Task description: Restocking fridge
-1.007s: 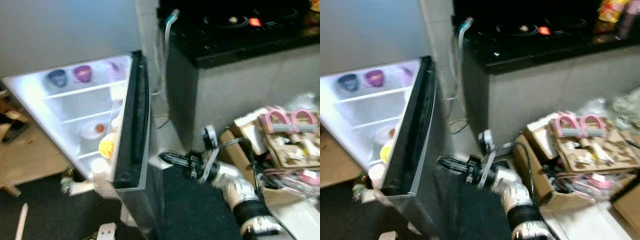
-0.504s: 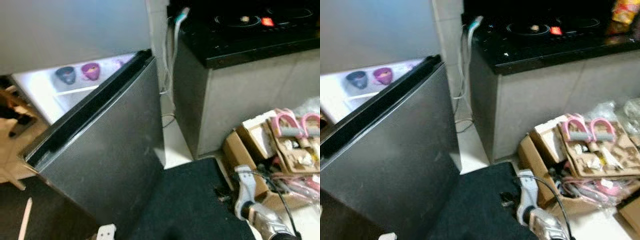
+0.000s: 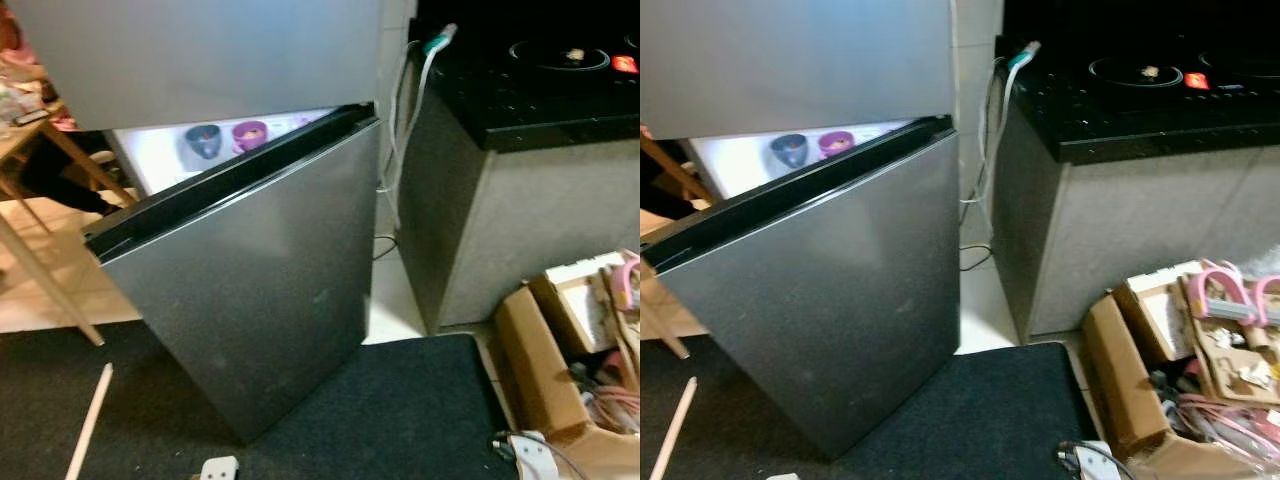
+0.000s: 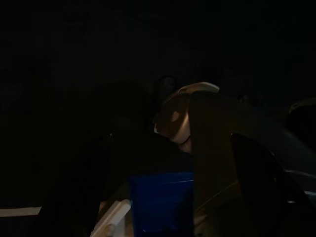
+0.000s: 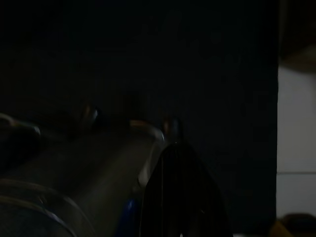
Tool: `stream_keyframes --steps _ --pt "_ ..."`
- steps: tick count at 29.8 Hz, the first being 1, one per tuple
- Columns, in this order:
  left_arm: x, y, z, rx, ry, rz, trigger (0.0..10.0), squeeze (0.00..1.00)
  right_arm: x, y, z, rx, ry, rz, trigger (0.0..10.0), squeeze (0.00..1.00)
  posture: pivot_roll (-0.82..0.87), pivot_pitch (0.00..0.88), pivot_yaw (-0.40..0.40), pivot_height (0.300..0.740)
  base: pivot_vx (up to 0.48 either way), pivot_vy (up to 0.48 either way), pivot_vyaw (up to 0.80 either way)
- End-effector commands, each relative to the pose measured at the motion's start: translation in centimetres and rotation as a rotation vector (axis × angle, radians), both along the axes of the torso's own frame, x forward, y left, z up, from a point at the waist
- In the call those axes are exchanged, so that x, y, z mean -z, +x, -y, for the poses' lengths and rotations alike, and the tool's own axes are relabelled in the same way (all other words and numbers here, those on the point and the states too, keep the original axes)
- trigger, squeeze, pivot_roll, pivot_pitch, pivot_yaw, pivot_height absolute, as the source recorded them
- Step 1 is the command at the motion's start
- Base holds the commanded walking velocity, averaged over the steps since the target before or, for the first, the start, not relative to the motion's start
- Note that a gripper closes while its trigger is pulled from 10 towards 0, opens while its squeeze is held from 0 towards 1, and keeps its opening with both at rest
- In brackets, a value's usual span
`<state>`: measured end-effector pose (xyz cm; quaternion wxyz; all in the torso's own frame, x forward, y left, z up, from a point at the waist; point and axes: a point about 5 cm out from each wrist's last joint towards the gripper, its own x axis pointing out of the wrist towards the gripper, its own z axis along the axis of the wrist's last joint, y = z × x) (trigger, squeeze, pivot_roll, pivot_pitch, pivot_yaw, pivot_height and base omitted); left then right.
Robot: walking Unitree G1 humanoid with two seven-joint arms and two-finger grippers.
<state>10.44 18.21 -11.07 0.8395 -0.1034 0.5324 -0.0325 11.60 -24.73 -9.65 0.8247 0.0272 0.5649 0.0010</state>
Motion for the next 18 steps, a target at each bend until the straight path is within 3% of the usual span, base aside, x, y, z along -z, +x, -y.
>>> stream_keyframes --steps 1,8,13,18 --pt "0.1 -0.5 -0.7 0.014 0.027 -0.026 10.0 0.00 0.2 -0.1 -0.5 -0.014 -0.007 -0.008 10.0 0.00 -0.02 0.000 0.031 0.740 0.000 0.000 0.74" --pt "-0.3 0.8 -1.3 0.036 0.056 0.002 10.0 0.00 0.4 0.0 -1.0 -0.068 -0.040 -0.017 10.0 0.00 -0.02 0.000 0.028 0.740 0.000 0.000 0.74" --pt "-0.2 0.7 -1.2 0.102 0.086 -0.017 10.0 0.00 0.2 0.6 -1.0 -0.068 -0.050 0.002 10.0 0.00 -0.02 0.000 0.022 0.740 0.000 0.000 0.74" --pt "-0.2 0.7 -0.8 0.099 0.078 -0.015 10.0 0.00 0.1 0.8 -0.8 -0.066 -0.069 0.008 10.0 0.00 -0.02 0.000 0.010 0.740 0.000 0.000 0.73"
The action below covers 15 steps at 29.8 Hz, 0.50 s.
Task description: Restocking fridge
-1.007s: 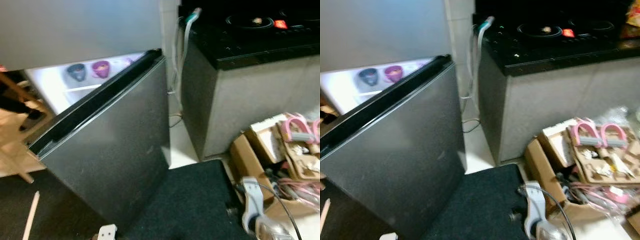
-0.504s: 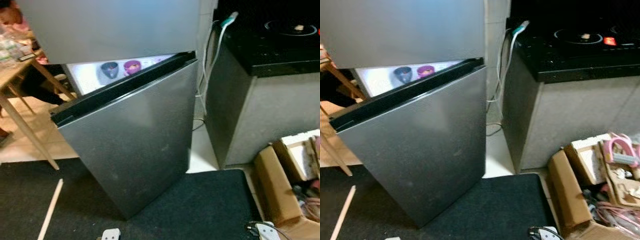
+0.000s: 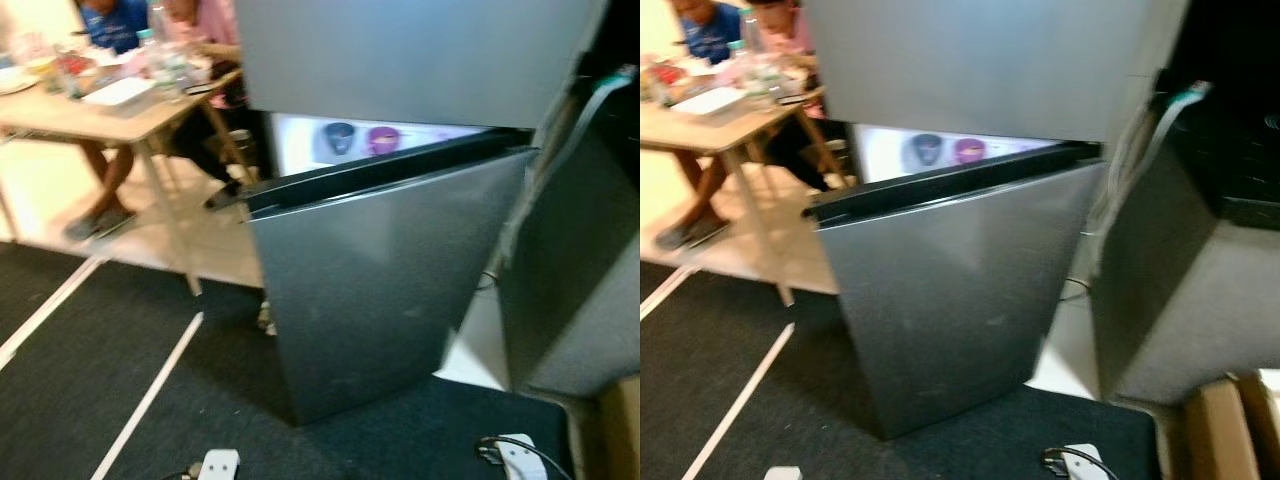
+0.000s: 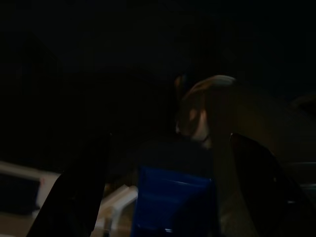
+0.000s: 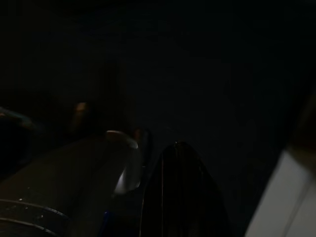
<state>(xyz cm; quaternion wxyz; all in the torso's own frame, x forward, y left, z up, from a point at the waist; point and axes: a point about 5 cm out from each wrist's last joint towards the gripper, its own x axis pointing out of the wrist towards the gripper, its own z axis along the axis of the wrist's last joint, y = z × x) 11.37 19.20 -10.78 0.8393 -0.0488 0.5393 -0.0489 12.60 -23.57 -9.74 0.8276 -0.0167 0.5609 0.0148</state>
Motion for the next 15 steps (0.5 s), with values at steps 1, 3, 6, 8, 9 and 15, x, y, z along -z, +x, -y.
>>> stream_keyframes --steps 1,3,6,8,9,15 --pt "0.10 -0.19 0.26 0.012 0.003 -0.010 10.0 0.00 -0.02 -0.25 0.46 0.019 -0.020 -0.002 10.0 0.00 -0.02 0.000 0.006 0.740 0.000 0.000 0.00" --pt "0.10 -0.13 0.34 0.013 0.003 -0.009 10.0 0.00 -0.03 -0.26 0.59 0.033 -0.029 -0.003 10.0 0.00 -0.02 0.000 0.005 0.740 0.000 0.000 0.00" --pt "0.13 -0.04 0.43 0.065 0.035 -0.025 10.0 0.00 -0.14 0.05 0.69 0.032 -0.043 0.000 10.0 0.00 -0.03 0.000 0.006 0.740 0.000 0.000 0.00" --pt "0.17 -0.16 0.52 0.111 0.043 -0.032 10.0 0.00 -0.12 -0.03 0.71 -0.005 -0.055 -0.010 10.0 0.00 -0.03 0.000 0.006 0.740 0.000 0.000 0.00" --pt "0.16 -0.15 0.34 0.103 0.058 -0.033 10.0 0.00 -0.07 -0.30 0.92 -0.008 -0.073 -0.026 10.0 0.00 -0.03 0.000 0.007 0.740 0.000 0.000 0.00" --pt "0.05 0.10 -0.01 0.064 0.066 -0.015 10.0 0.00 -0.28 0.01 1.38 0.028 -0.091 -0.008 10.0 0.00 -0.04 0.000 0.013 0.740 0.000 0.000 0.00"
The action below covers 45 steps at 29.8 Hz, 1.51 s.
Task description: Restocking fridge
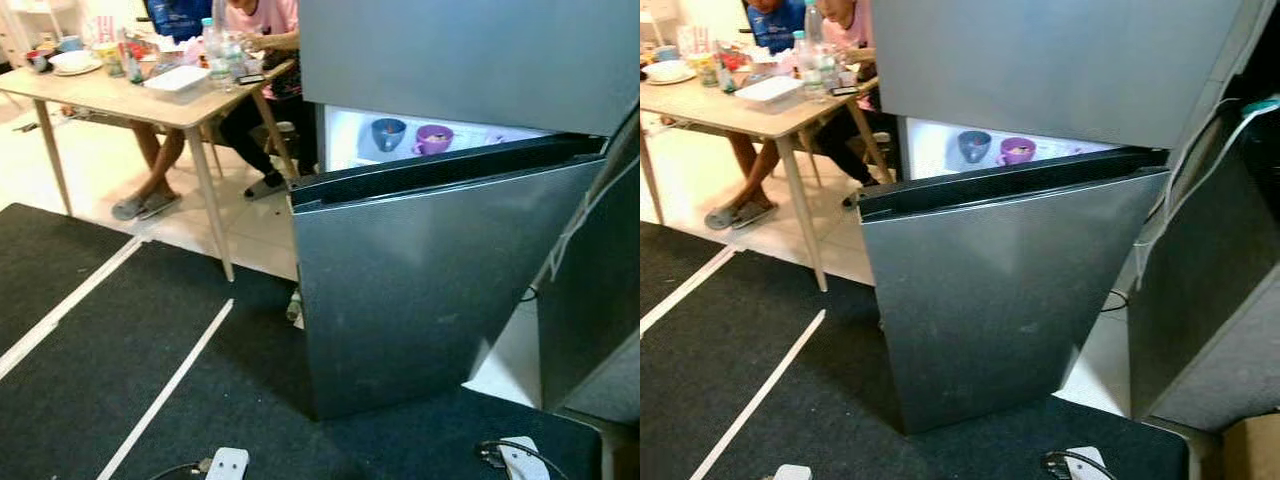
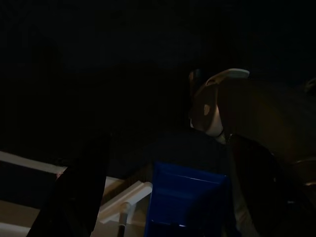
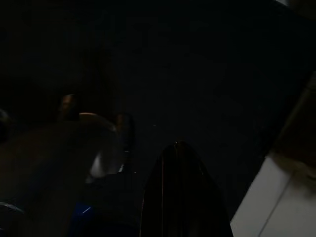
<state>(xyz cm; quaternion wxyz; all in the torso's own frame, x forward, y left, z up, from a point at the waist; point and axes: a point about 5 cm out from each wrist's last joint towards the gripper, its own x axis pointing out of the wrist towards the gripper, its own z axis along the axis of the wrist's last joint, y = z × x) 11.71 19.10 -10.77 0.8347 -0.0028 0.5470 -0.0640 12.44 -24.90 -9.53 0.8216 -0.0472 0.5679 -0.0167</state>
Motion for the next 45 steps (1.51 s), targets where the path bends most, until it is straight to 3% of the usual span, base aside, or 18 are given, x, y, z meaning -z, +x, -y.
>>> stream_keyframes --steps 1,45 --pt "0.1 -0.3 -0.1 -0.009 0.007 -0.003 10.0 0.00 -0.1 0.2 0.0 0.008 -0.009 0.010 10.0 0.00 -0.04 0.000 0.014 0.740 0.000 0.000 0.00" --pt "0.2 -0.7 0.2 0.067 0.024 -0.021 10.0 0.00 0.8 -1.3 -1.4 -0.010 -0.006 -0.039 10.0 0.00 -0.05 0.000 0.033 0.740 0.000 0.000 0.00"
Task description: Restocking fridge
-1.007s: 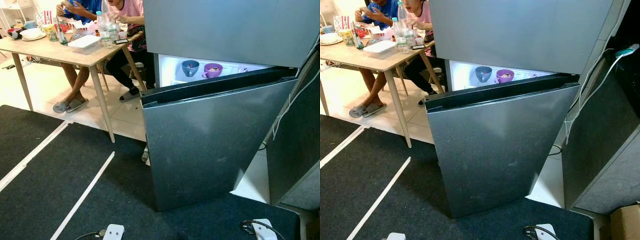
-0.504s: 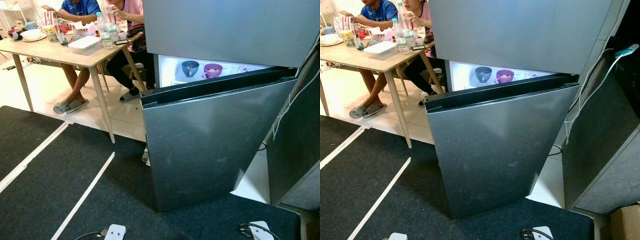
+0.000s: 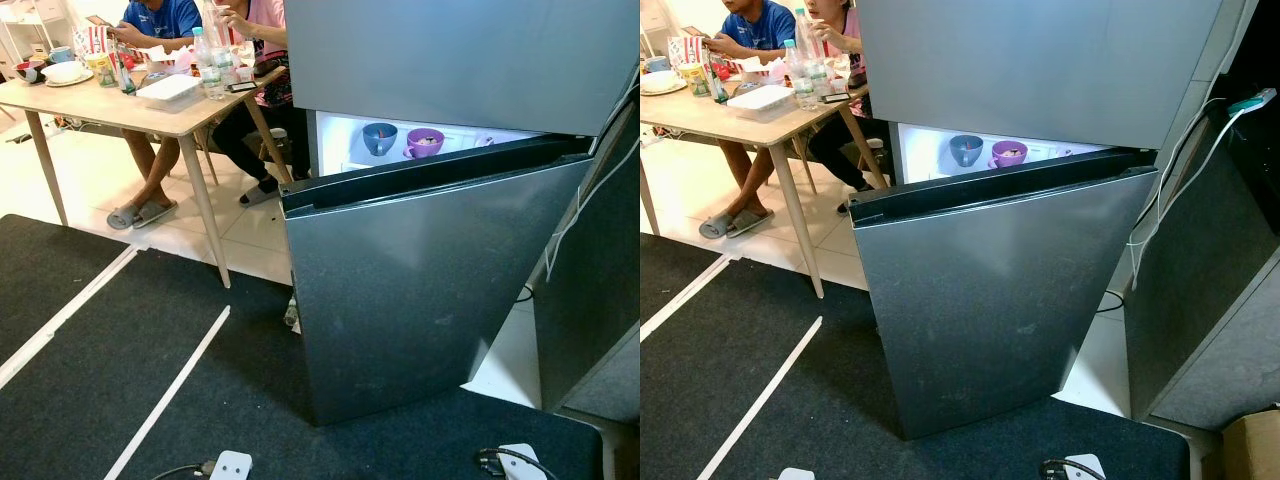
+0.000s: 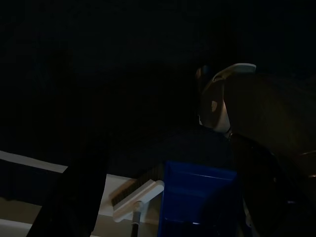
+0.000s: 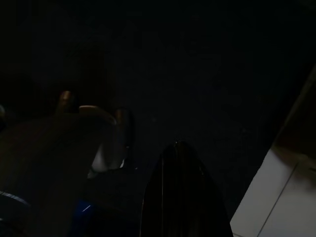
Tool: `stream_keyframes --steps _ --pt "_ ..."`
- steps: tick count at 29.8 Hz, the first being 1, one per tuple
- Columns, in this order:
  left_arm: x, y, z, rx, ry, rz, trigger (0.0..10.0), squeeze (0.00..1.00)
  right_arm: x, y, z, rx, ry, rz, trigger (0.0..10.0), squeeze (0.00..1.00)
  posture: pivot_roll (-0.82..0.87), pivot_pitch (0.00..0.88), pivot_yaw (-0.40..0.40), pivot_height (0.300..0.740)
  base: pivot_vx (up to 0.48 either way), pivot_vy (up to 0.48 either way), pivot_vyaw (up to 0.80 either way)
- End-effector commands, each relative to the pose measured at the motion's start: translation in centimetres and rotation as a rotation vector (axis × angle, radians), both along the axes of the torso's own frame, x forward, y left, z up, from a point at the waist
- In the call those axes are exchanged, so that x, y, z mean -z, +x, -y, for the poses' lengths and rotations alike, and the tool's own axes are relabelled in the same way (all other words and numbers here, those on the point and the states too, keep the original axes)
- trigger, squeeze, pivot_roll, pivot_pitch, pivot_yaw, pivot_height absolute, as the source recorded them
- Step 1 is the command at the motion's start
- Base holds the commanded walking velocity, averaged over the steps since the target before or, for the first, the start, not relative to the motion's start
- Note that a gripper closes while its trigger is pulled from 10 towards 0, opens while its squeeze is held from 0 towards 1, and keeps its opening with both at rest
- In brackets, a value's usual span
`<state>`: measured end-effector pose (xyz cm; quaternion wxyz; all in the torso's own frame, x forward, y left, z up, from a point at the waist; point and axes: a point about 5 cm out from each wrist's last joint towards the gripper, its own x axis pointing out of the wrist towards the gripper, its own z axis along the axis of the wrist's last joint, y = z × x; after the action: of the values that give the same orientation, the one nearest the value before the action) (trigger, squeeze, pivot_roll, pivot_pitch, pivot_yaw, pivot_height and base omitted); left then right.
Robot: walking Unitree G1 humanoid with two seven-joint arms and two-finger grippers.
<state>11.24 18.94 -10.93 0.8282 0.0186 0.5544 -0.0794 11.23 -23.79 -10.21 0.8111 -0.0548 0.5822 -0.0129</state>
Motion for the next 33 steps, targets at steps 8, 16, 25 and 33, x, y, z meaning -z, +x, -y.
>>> stream_keyframes --steps 8,16,25,33 --pt "0.00 0.04 0.19 0.015 -0.005 0.002 10.0 0.00 0.22 -0.66 -0.18 -0.012 -0.001 -0.019 10.0 0.00 -0.04 0.000 0.029 0.740 0.000 0.000 0.00" --pt "0.09 -0.10 0.55 0.017 -0.009 -0.003 10.0 0.00 0.21 -0.77 -0.01 -0.014 -0.003 -0.020 10.0 0.00 -0.04 0.000 0.025 0.740 0.000 0.000 0.00" --pt "0.14 -0.24 0.60 0.006 -0.010 -0.004 10.0 0.00 0.11 -0.44 0.01 -0.032 -0.002 -0.016 10.0 0.00 -0.04 0.000 0.014 0.740 0.000 0.000 0.00" --pt "0.15 -0.28 0.70 0.004 -0.017 -0.005 10.0 0.00 0.01 -0.26 0.20 -0.044 -0.011 -0.014 10.0 0.00 -0.03 0.000 0.016 0.740 0.000 0.000 0.00"
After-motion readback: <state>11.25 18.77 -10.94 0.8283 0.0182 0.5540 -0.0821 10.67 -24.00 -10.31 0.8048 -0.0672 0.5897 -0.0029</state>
